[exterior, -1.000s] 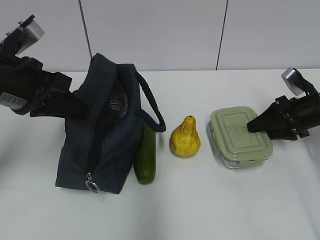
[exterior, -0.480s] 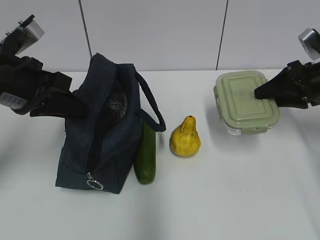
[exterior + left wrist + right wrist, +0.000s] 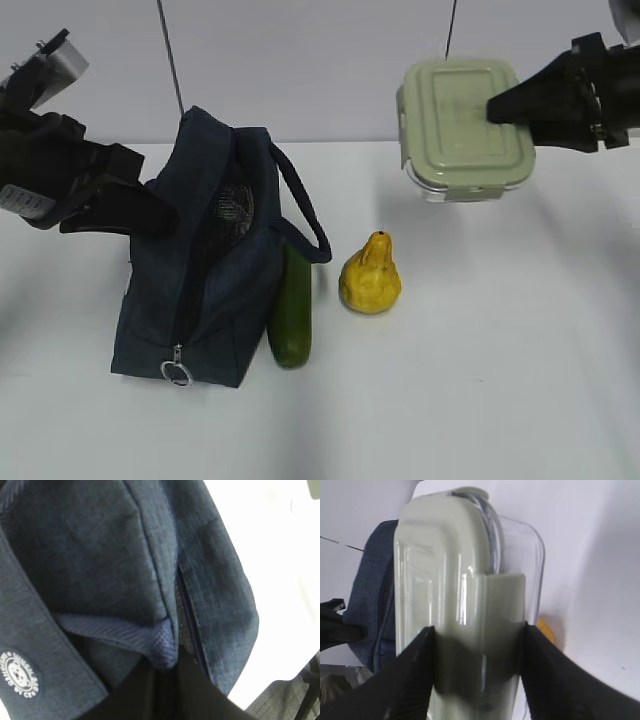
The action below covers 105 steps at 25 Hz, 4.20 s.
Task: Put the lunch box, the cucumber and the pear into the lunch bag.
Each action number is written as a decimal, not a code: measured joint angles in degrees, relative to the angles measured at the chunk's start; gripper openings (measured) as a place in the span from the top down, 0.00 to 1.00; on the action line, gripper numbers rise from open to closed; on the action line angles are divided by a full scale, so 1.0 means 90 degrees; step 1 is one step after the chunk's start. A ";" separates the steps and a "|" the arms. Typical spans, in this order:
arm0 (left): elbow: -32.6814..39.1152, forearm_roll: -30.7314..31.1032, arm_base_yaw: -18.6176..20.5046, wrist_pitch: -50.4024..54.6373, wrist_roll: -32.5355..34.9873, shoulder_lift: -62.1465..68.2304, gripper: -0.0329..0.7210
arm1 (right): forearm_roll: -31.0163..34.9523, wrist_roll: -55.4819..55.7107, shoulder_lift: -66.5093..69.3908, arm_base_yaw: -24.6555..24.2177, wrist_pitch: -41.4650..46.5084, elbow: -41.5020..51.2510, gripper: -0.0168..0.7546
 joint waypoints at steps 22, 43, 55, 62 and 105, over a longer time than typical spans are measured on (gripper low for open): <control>0.0000 -0.0475 0.0000 -0.0006 0.0187 0.0000 0.95 | 0.0855 0.0071 -0.0015 0.2561 -0.0572 -0.0701 0.48; 0.0000 -0.0506 -0.0007 -0.0005 0.0214 0.0000 0.95 | -0.0147 0.0167 0.0837 0.2793 -0.1231 -0.0729 0.48; 0.0000 -0.0551 -0.0007 0.0016 0.0214 0.0000 0.95 | -0.1509 0.0663 0.0837 0.2793 -0.1152 -0.0742 0.48; 0.0000 -0.0631 -0.0007 0.0016 0.0214 0.0000 0.95 | -0.1918 0.1068 0.0837 0.2793 -0.1233 -0.0742 0.48; 0.0000 -0.2380 -0.0221 0.0460 0.1020 0.0299 0.95 | 0.0060 0.0896 0.1976 0.3809 -0.2773 -0.0808 0.48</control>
